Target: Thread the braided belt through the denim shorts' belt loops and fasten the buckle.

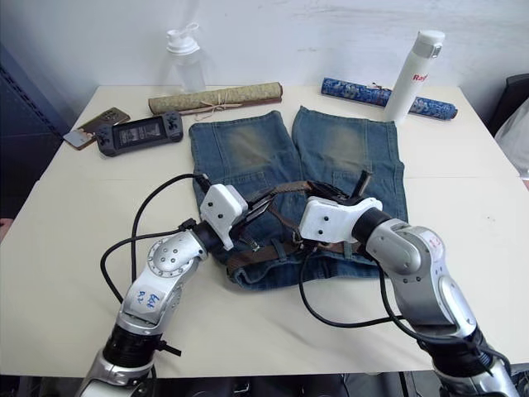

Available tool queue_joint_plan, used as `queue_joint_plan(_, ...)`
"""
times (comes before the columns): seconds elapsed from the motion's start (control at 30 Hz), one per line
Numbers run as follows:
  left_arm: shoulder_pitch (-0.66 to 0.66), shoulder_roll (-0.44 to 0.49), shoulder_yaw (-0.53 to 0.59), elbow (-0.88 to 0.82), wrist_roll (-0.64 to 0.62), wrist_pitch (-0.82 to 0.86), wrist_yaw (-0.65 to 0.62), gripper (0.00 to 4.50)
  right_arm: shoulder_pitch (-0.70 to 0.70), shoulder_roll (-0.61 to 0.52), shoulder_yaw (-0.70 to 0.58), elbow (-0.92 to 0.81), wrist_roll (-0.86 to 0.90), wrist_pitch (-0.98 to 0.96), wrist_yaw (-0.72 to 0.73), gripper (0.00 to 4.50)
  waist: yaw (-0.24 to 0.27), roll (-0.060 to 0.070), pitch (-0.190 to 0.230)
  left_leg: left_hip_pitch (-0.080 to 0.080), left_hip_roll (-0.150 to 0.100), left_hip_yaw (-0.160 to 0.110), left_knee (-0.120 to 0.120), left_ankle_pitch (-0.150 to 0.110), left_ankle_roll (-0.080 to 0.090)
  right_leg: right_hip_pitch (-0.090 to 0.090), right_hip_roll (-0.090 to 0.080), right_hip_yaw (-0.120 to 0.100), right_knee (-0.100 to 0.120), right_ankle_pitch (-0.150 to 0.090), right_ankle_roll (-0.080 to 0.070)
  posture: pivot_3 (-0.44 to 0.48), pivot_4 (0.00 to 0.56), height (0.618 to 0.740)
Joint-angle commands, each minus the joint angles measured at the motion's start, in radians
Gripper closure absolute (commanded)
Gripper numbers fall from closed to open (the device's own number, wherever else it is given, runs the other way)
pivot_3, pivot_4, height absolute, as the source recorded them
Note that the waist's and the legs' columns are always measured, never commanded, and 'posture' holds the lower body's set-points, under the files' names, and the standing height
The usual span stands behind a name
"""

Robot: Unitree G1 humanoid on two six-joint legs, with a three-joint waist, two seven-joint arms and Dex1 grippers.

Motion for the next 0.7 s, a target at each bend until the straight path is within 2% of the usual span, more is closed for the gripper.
queue_joint_plan(0.03, -0.007, -0.028, 0.008, -0.016, -0.051, 0.032, -0.012, 4.50, -0.013, 0.051, -0.071, -0.079, 0.051, 0.086, -0.027, 2.79, 0.001, 0.000, 0.000, 0.000, 0.000, 0.000, 0.000, 0.000, 0.000, 0.000, 0.000, 0.000, 0.000, 0.000, 0.000, 0.000, 0.150, 0.717)
queue_joint_plan(0.13, 0.008, -0.040, 0.024, -0.010, -0.094, 0.080, -0.024, 4.50, 0.003, 0.084, -0.126, -0.105, 0.089, 0.231, -0.014, 1.35, 0.002, 0.000, 0.000, 0.000, 0.000, 0.000, 0.000, 0.000, 0.000, 0.000, 0.000, 0.000, 0.002, 0.000, 0.000, 0.000, 0.150, 0.717)
queue_joint_plan(0.23, 0.023, -0.054, 0.059, -0.005, -0.147, 0.107, -0.031, 4.50, 0.033, 0.119, -0.238, -0.139, 0.191, 0.392, 0.011, 0.07, 0.002, 0.000, 0.000, 0.000, 0.000, -0.001, 0.000, 0.000, 0.000, 0.000, 0.000, 0.000, 0.002, 0.000, 0.000, 0.000, 0.150, 0.717)
queue_joint_plan(0.43, 0.038, -0.079, 0.136, -0.012, -0.246, 0.166, -0.027, 4.50, 0.129, 0.152, -0.318, -0.211, 0.339, 0.619, 0.025, 0.07, -0.001, 0.000, 0.000, -0.001, 0.000, -0.001, -0.001, -0.001, 0.001, 0.000, -0.002, -0.001, 0.000, 0.000, 0.000, 0.000, 0.150, 0.717)
queue_joint_plan(0.57, 0.077, -0.074, 0.144, -0.022, -0.298, 0.188, -0.050, 4.50, 0.182, 0.200, -0.287, -0.264, 0.413, 0.665, 0.000, 0.07, -0.007, 0.000, 0.000, 0.000, 0.000, -0.001, -0.002, -0.001, 0.001, -0.001, -0.002, 0.000, 0.000, 0.000, 0.000, 0.000, 0.150, 0.717)
queue_joint_plan(0.6, 0.084, -0.069, 0.142, -0.022, -0.301, 0.191, -0.051, 4.50, 0.196, 0.198, -0.277, -0.270, 0.422, 0.667, -0.003, 0.56, -0.007, 0.000, 0.000, 0.000, 0.000, -0.001, -0.003, -0.001, 0.001, -0.001, -0.001, 0.000, 0.000, 0.000, 0.000, 0.000, 0.150, 0.717)
queue_joint_plan(0.67, 0.091, -0.064, 0.140, -0.023, -0.306, 0.193, -0.053, 4.50, 0.208, 0.203, -0.266, -0.277, 0.445, 0.674, -0.018, 1.26, -0.007, 0.000, 0.000, 0.000, 0.000, -0.001, -0.004, 0.000, 0.001, -0.001, -0.001, 0.000, 0.000, 0.000, 0.000, 0.000, 0.150, 0.717)
queue_joint_plan(0.7, 0.094, -0.061, 0.138, -0.024, -0.307, 0.192, -0.056, 4.50, 0.211, 0.216, -0.261, -0.281, 0.465, 0.691, -0.025, 1.84, -0.006, 0.000, 0.000, 0.000, -0.001, 0.000, -0.004, 0.000, 0.001, -0.001, -0.001, 0.000, 0.000, 0.000, 0.000, 0.000, 0.150, 0.717)
